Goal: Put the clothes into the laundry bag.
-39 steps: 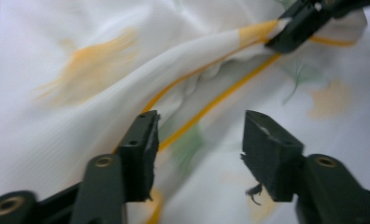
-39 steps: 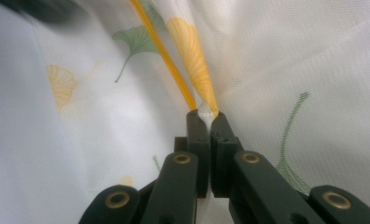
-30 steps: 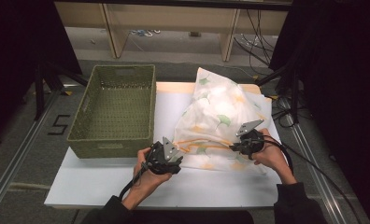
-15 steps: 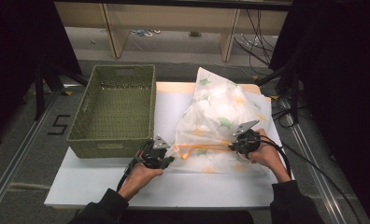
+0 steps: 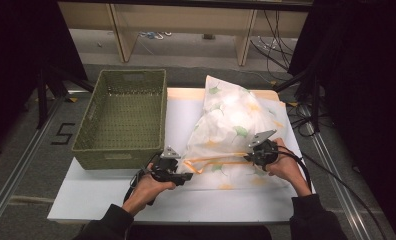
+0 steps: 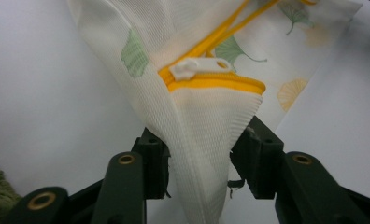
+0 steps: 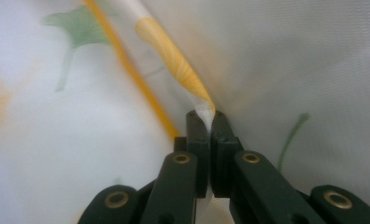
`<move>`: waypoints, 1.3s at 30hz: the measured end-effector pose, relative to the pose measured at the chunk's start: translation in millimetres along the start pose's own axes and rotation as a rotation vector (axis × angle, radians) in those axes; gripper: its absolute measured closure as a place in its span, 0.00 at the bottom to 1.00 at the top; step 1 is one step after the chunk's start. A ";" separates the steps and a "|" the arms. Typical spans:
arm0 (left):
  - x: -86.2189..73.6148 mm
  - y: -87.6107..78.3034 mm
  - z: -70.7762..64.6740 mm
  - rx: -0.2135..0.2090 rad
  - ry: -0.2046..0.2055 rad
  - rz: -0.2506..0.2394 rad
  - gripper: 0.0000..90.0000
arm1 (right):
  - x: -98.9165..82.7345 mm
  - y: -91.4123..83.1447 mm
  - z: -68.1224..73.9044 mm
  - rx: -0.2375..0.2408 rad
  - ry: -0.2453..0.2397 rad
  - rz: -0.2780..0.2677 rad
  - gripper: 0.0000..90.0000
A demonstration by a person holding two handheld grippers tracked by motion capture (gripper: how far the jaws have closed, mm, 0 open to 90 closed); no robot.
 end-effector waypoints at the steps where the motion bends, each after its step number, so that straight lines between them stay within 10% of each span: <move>1: 0.0 0.0 0.0 0.000 0.000 0.000 0.63 | 0.0 0.0 0.0 0.000 0.000 0.000 1.00; 10: 6.2 -10.3 -2.4 -0.028 -0.055 -0.050 0.52 | -6.2 9.1 14.5 0.026 -0.019 0.055 0.99; 25: -4.1 -13.9 14.7 0.006 -0.045 0.034 0.50 | 5.0 -13.5 22.7 0.025 0.009 -0.049 0.73; 39: -5.2 -1.7 29.5 -0.017 -0.107 0.054 0.52 | 28.2 -19.7 46.9 0.052 -0.058 -0.120 0.61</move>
Point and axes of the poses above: each handheld gripper's, and its own axes: y roughly forward along the jaws, x roughly out of its top, z roughly to its left, the point moved 4 cm from there along y, roughly forward along the jaws, and after that the axes turned 15 degrees about z, right-handed, at the moved point
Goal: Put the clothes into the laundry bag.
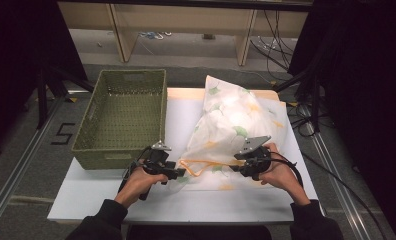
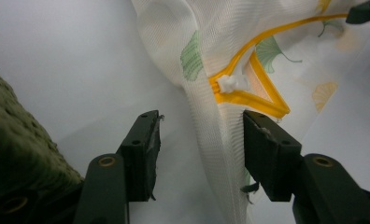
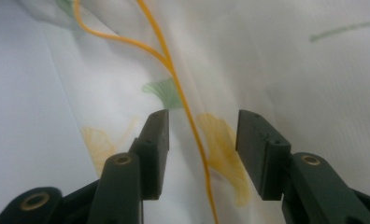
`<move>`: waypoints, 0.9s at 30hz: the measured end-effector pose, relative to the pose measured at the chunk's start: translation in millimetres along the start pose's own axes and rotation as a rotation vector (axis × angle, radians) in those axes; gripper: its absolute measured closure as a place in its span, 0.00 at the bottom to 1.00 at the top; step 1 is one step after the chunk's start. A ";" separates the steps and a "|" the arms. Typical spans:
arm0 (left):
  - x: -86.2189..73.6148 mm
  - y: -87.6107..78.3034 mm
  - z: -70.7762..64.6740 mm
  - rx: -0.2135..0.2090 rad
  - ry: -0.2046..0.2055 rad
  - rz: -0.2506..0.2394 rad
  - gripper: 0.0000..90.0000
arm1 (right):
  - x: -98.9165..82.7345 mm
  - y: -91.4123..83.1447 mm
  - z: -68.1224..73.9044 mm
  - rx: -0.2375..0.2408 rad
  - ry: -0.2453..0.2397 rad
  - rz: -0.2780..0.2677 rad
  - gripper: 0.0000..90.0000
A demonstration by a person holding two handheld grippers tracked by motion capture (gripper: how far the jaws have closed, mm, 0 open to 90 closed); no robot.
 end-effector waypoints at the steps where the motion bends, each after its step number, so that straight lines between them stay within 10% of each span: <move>1: 1.7 -2.6 0.3 -0.012 -0.010 -0.015 0.52 | 1.1 -0.2 2.3 0.002 0.009 0.003 0.60; 14: 5.5 -7.4 0.7 -0.010 0.028 0.004 0.66 | 6.5 1.1 10.2 0.021 -0.010 -0.001 0.59; 27: 6.5 -11.3 -12.1 -0.023 0.149 -0.009 0.90 | 15.0 4.2 22.2 0.087 -0.018 -0.025 0.59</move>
Point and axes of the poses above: each handheld gripper's, and its own axes: y roughly forward along the jaws, x roughly out of its top, z roughly to its left, the point moved 4 cm from there along y, roughly forward along the jaws, and after that the axes turned 15 degrees about z, right-handed, at the moved point
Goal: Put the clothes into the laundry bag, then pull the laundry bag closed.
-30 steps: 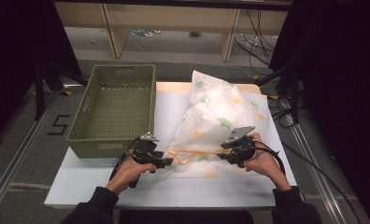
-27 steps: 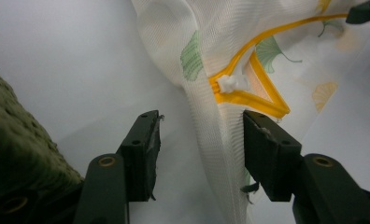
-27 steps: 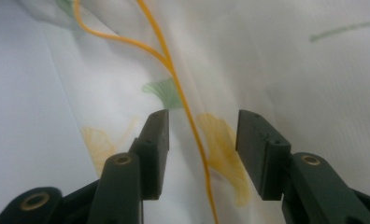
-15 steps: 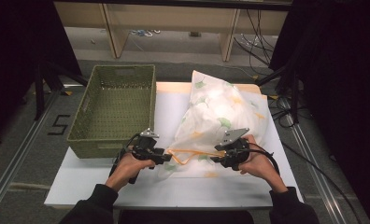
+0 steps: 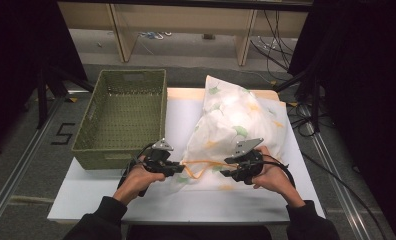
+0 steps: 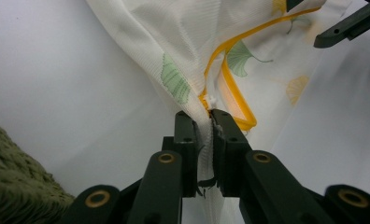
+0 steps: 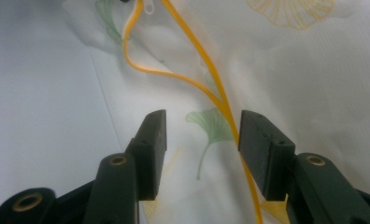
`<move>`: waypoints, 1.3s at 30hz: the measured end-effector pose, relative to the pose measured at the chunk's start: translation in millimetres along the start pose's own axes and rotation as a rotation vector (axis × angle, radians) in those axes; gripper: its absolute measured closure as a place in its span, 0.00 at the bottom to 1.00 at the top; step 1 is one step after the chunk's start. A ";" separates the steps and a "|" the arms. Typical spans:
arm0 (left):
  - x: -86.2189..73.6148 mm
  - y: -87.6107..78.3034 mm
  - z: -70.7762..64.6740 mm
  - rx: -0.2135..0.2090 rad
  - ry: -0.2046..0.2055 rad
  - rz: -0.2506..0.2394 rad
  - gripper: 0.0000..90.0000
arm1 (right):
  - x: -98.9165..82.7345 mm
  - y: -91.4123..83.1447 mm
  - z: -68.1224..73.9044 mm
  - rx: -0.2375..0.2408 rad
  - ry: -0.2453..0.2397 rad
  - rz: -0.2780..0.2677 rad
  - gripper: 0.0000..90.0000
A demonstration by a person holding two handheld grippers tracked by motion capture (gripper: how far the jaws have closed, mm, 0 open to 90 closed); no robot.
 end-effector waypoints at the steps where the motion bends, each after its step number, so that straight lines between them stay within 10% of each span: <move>1: 0.0 0.0 0.0 0.000 0.000 0.000 0.90 | 0.0 0.0 0.0 0.000 0.000 0.000 0.59; 30: -3.3 2.3 -16.2 0.021 0.169 0.063 0.96 | 31.1 16.0 25.5 0.073 -0.069 -0.054 0.65; 39: -4.7 2.1 -19.1 0.029 0.167 0.058 0.96 | 45.9 32.0 30.3 0.132 -0.090 -0.060 0.75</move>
Point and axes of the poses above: each handheld gripper's, and its own axes: y roughly forward along the jaws, x roughly out of its top, z roughly to its left, the point moved 4 cm from there along y, roughly forward along the jaws, and after that the axes turned 15 degrees about z, right-handed, at the moved point
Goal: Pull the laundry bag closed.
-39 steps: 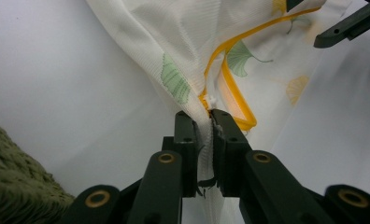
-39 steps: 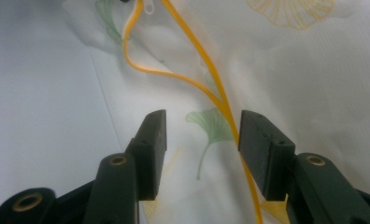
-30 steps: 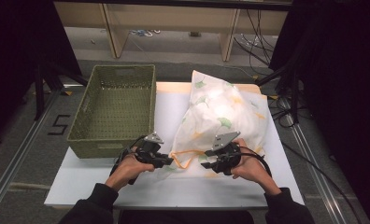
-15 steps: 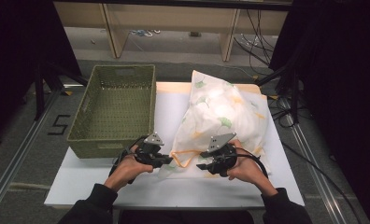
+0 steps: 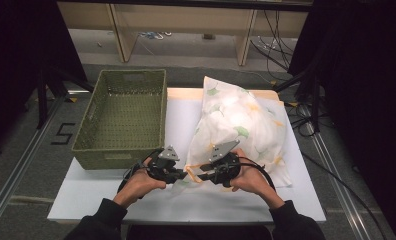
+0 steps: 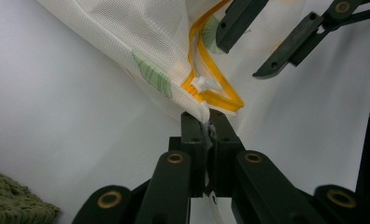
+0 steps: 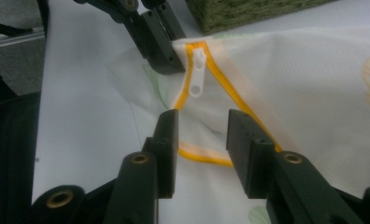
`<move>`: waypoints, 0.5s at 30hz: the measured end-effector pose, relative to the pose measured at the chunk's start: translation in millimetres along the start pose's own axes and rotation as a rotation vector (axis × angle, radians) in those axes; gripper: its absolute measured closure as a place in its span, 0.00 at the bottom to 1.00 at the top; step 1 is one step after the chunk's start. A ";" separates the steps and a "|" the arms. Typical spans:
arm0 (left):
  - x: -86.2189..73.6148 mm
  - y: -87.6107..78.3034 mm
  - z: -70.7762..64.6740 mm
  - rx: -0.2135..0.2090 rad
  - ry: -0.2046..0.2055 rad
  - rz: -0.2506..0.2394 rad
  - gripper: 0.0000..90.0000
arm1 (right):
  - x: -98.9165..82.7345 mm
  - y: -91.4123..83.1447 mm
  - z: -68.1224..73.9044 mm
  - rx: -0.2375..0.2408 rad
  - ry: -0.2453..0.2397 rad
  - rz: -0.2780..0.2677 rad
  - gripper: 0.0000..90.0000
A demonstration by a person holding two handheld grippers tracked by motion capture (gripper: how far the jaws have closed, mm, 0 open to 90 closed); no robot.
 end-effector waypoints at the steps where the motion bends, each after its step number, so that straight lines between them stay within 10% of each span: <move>1: 0.2 -0.7 0.5 0.005 0.023 0.007 0.96 | 1.7 1.6 0.5 0.005 -0.006 -0.003 0.76; 15: 0.5 0.1 -0.7 -0.012 0.049 0.022 0.92 | 11.8 13.2 -3.2 0.045 -0.022 0.017 0.95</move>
Point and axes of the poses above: each handheld gripper's, and its own axes: y roughly forward along the jaws, x roughly out of its top, z roughly to its left, the point moved 4 cm from there along y, roughly forward along the jaws, and after that the axes turned 15 degrees about z, right-handed, at the moved point
